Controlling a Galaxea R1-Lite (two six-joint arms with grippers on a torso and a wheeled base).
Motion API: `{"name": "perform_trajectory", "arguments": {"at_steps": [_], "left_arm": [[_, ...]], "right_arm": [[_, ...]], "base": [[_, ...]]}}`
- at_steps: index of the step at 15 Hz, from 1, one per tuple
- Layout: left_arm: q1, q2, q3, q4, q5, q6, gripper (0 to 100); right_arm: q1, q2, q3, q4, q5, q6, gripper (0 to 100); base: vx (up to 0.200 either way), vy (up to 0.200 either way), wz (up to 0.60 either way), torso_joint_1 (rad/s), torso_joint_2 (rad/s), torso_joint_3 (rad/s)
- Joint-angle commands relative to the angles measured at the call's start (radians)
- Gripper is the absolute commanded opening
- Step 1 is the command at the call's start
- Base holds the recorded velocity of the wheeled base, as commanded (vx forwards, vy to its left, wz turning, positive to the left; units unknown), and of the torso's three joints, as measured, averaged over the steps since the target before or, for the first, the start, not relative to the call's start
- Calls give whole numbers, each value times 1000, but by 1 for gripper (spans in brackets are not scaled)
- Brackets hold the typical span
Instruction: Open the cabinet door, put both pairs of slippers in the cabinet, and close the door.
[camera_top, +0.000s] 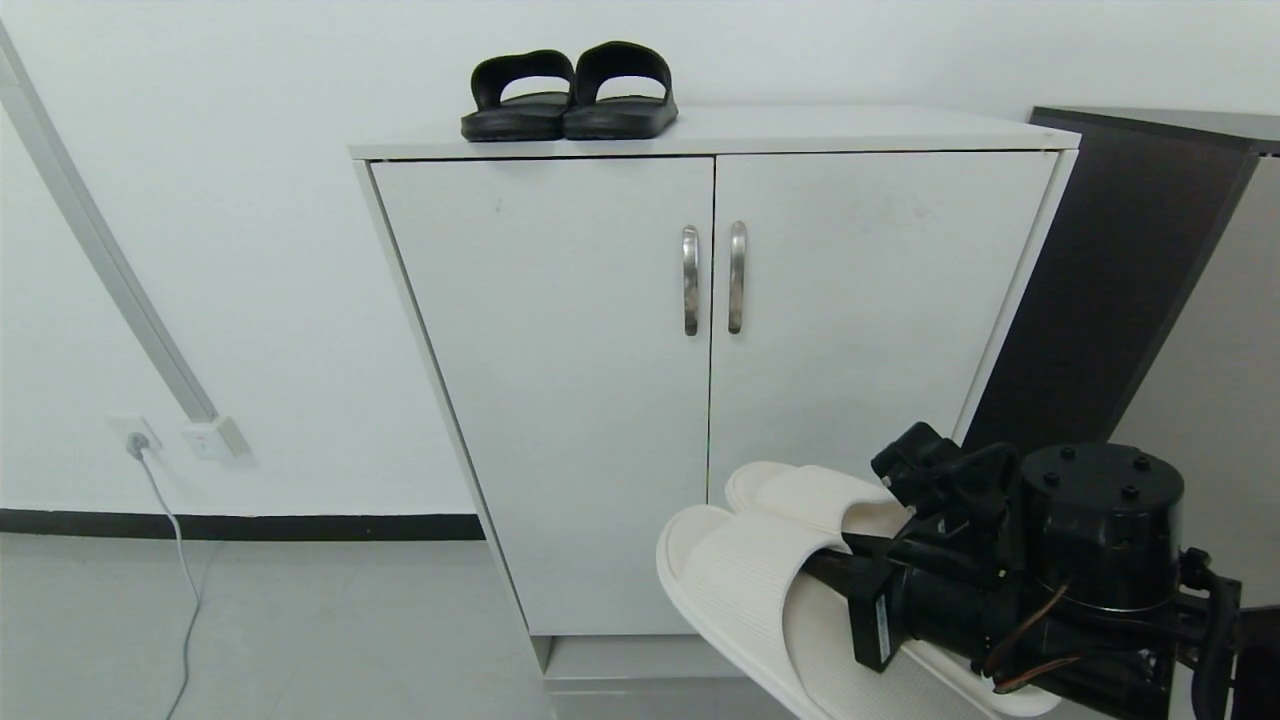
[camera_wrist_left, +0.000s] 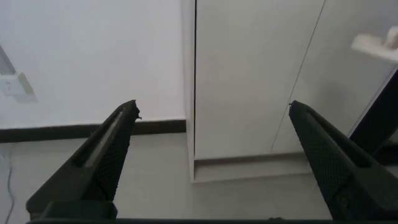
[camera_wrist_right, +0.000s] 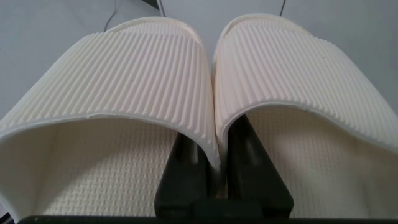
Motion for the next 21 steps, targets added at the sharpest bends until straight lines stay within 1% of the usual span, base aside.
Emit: {"name": "perform_trajectory", "arguments": {"at_steps": [1,2,3,4,5,7,8,9,10,11,12,13,14,15,16,17,18,21], "left_arm": [[-6,130,-152,-6,-50,-52,100],[-7,233,-205,-12,-108,-52,100],[-7,298,-235,-18,-150,-52,100],[-7,427,-284,-37,-232,-55,100],[-7,562,-330,-86,-317,-55,100],[-7,769,-384,-212,-435,-57,100],[-15,871,-406,-281,-482,-57,100],[-38,947,-421,-334,-507,-57,100],[-99,1069,-455,-433,-513,-58,100],[-145,1161,-482,-505,-512,-58,100],[-184,1242,-524,-552,-507,-60,100],[-227,1329,-582,-583,-490,-80,100],[-257,1374,-623,-592,-462,-103,100],[-305,1426,-694,-601,-432,-137,100],[-323,1441,-722,-601,-430,-153,100],[-392,1481,-809,-601,-429,-199,100],[-428,1506,-855,-598,-427,-209,100],[-540,1604,-982,-603,-429,-209,100]], "right_arm": [[-1,1,1,-1,1,-6,0],[-1,2,1,-1,1,-10,0],[-1,5,2,-1,1,-10,0],[-1,7,4,-1,-1,-10,0],[-3,7,5,-1,-1,-10,0],[-1,7,11,-1,-1,-10,0],[-1,8,11,-1,-1,-10,0],[-3,10,11,-1,-1,-10,0],[-4,11,16,-1,1,-9,0],[-6,16,16,-1,1,-9,0],[-7,19,16,-1,1,-9,0],[-15,25,13,-2,1,-9,0],[-18,27,10,-5,1,-9,0],[-27,34,10,-21,1,-10,0],[-29,39,10,-30,1,-10,0],[-36,47,13,-50,1,-10,0],[-38,50,13,-53,1,-10,0],[-39,50,24,-53,1,-10,0]], "base": [[0,0,0,0,0,0],[0,0,0,0,0,0],[0,0,0,0,0,0],[0,0,0,0,0,0],[0,0,0,0,0,0],[0,0,0,0,0,0],[0,0,0,0,0,0],[0,0,0,0,0,0],[0,0,0,0,0,0],[0,0,0,0,0,0],[0,0,0,0,0,0],[0,0,0,0,0,0],[0,0,0,0,0,0],[0,0,0,0,0,0],[0,0,0,0,0,0],[0,0,0,0,0,0],[0,0,0,0,0,0],[0,0,0,0,0,0]]}}
